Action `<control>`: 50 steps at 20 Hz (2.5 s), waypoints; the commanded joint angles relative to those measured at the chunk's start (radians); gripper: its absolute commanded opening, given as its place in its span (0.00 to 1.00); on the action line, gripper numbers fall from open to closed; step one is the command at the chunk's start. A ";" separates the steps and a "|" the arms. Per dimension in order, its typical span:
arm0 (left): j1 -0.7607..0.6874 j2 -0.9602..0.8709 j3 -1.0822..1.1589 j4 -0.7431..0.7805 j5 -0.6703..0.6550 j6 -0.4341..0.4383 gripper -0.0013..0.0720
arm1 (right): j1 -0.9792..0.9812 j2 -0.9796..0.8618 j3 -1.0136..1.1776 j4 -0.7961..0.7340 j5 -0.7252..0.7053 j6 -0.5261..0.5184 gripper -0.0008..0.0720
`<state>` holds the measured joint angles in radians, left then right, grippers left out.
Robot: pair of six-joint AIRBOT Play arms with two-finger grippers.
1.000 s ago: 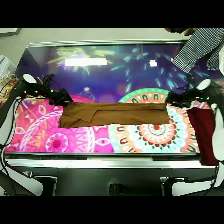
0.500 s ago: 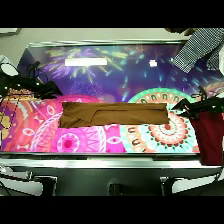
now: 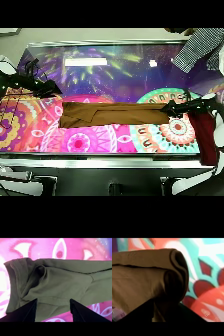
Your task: Fold the clothes and pants, and hang the long-sleeved shirts on hangers.
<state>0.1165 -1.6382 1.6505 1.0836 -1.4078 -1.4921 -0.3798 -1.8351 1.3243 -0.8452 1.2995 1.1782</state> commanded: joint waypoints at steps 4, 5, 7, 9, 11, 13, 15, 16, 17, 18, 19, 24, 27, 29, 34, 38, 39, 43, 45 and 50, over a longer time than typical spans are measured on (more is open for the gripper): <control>-0.035 -0.021 0.000 -0.050 0.010 -0.007 0.04 | 0.052 0.080 0.009 -0.052 -0.005 0.076 0.06; -0.060 -0.037 -0.002 -0.070 0.021 -0.009 0.04 | 0.052 0.119 0.023 -0.100 0.007 0.113 0.06; -0.138 -0.073 -0.024 -0.119 0.095 -0.051 0.04 | 0.052 0.206 0.065 -0.198 0.054 0.189 0.06; -0.233 -0.116 -0.049 -0.200 0.193 -0.091 0.04 | 0.052 0.278 0.117 -0.302 0.098 0.258 0.06; -0.351 -0.172 -0.050 -0.303 0.283 -0.090 0.04 | 0.052 0.344 0.175 -0.374 0.148 0.298 0.06; -0.477 -0.227 -0.050 -0.414 0.389 -0.090 0.04 | 0.052 0.406 0.217 -0.403 0.187 0.320 0.06; -0.588 -0.275 -0.049 -0.554 0.488 -0.090 0.04 | 0.052 0.458 0.240 -0.415 0.206 0.341 0.06; -0.637 -0.295 -0.047 -0.626 0.529 -0.089 0.04 | 0.052 0.480 0.248 -0.415 0.215 0.352 0.06; -0.687 -0.314 -0.044 -0.681 0.576 -0.089 0.04 | 0.052 0.505 0.250 -0.415 0.217 0.362 0.06; -0.730 -0.328 -0.044 -0.719 0.623 -0.090 0.04 | 0.052 0.526 0.250 -0.415 0.219 0.364 0.06; -0.772 -0.340 -0.044 -0.750 0.671 -0.090 0.04 | 0.052 0.547 0.250 -0.416 0.221 0.364 0.06; -0.893 -0.413 -0.010 -0.782 0.842 -0.206 0.04 | 0.052 0.606 0.250 -0.415 0.230 0.369 0.06; -0.933 -0.478 0.060 -0.782 0.872 -0.285 0.04 | 0.052 0.623 0.250 -0.414 0.253 0.375 0.06; -0.956 -0.518 0.111 -0.781 0.901 -0.325 0.04 | 0.052 0.627 0.250 -0.397 0.277 0.375 0.06; -0.984 -0.568 0.161 -0.774 0.909 -0.431 0.03 | 0.052 0.628 0.250 -0.396 0.303 0.375 0.06; -0.925 -0.511 0.161 -0.668 0.769 -0.431 0.03 | 0.052 0.628 0.250 -0.394 0.254 0.375 0.06; -0.895 -0.476 0.161 -0.603 0.710 -0.431 0.03 | 0.054 0.628 0.250 -0.378 0.241 0.375 0.05; -0.725 -0.267 0.161 -0.165 0.392 -0.500 0.03 | 0.075 0.627 0.250 -0.223 0.202 0.454 0.05; -0.623 -0.143 0.161 0.053 0.190 -0.505 0.03 | 0.162 0.623 0.250 -0.233 0.159 0.499 0.05; -0.407 0.137 0.161 0.351 -0.112 -0.424 0.04 | 0.484 0.540 0.248 -0.346 0.010 0.668 0.05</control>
<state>-0.4019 -1.6444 1.8111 1.2186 -1.3182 -1.9587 -0.0536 -1.2518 1.5726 -1.1408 1.4078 1.7401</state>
